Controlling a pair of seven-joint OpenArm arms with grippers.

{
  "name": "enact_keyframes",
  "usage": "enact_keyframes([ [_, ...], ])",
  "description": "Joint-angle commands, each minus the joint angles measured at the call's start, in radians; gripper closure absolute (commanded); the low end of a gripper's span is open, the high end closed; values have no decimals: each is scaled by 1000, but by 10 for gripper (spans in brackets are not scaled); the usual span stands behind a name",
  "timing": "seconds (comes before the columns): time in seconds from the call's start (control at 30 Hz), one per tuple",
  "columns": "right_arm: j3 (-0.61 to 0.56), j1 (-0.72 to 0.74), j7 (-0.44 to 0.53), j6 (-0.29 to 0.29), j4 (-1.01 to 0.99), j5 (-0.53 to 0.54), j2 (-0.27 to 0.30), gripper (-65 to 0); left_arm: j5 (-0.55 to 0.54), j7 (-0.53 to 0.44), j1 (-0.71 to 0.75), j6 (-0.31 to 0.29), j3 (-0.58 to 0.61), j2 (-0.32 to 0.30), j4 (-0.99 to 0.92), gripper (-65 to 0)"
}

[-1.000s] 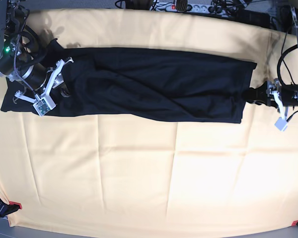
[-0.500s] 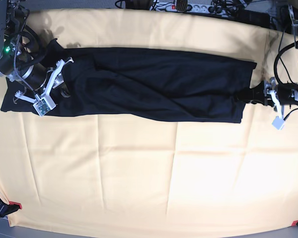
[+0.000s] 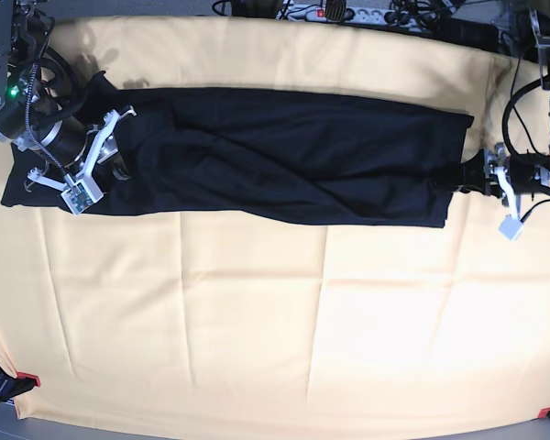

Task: Fold the T-shirt properly
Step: 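Grasp the other end of the shirt strip with the left gripper, then pull the strip ends apart with both grippers to straighten it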

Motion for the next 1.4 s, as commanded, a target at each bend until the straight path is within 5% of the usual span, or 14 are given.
enact_keyframes([
  [0.0, 11, 8, 26, 0, 12, 3, 14, -261, 12, 24, -6, 4, 0, -2, 6, -412],
  [0.33, 11, 8, 26, 0, 12, 3, 14, -261, 12, 24, -9, 4, 0, 47, 6, -406],
  [0.4, 11, 8, 26, 0, 12, 3, 14, -261, 12, 24, -9, 3, 0, 47, 6, -318],
  [0.5, 11, 8, 26, 0, 12, 3, 14, -261, 12, 24, -9, -33, 0, 46, 6, -36],
  [0.53, 11, 8, 26, 0, 12, 3, 14, -261, 21, 24, -9, -35, 0, 46, 6, 0],
  [0.77, 11, 8, 26, 1, 12, 3, 15, -261, 46, 24, -23, -31, -1, 19, 6, 0],
  [1.37, 11, 8, 26, 1, 13, 3, 14, -261, 78, 24, -103, -31, -1, -219, 6, 0],
])
